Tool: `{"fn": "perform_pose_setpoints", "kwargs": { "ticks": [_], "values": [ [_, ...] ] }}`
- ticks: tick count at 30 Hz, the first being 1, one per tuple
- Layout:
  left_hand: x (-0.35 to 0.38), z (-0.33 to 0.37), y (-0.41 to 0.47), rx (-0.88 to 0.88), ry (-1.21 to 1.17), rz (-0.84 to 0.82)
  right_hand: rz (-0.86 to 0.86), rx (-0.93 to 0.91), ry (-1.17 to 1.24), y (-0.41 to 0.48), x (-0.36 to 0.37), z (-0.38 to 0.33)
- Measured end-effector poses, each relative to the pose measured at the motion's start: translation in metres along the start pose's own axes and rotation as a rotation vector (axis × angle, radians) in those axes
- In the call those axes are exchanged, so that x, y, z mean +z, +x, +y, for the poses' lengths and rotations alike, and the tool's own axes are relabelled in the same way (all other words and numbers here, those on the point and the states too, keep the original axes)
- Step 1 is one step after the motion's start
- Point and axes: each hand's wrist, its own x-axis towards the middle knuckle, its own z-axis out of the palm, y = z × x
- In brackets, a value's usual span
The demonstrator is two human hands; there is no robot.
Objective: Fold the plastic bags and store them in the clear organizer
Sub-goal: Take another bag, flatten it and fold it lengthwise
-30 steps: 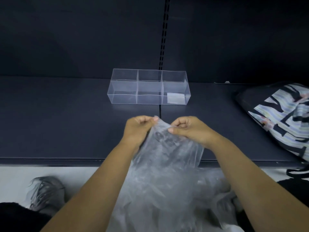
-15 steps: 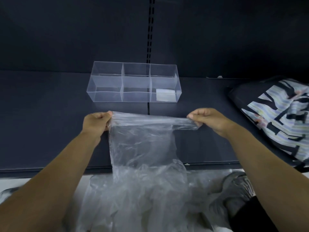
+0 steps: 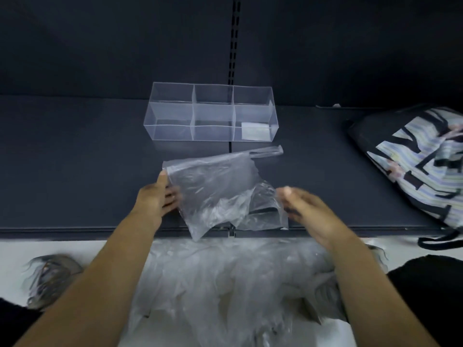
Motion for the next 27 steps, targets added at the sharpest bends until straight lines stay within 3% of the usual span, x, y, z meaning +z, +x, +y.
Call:
{"fn": "perform_pose_setpoints", "kwargs": {
  "ticks": [5,13,18,23,27],
  "values": [
    [-0.011,-0.045,-0.042,-0.139,-0.068,-0.064,0.154,0.271,0.092,-0.021,0.012,0.030],
    [0.008,-0.067,-0.077,-0.206,-0.071,-0.131,0.250,0.128,0.071,-0.007,0.010,0.021],
    [-0.013,-0.056,-0.064,-0.130,-0.195,0.028,0.389,0.066,-0.047,0.006,-0.033,0.021],
    [-0.016,-0.051,-0.053,0.046,0.131,0.099,0.371,0.088,-0.336,0.012,-0.047,0.031],
    [-0.023,-0.051,-0.053,0.291,0.712,0.200,0.532,0.169,-0.611,0.004,-0.038,0.037]
  ]
}}
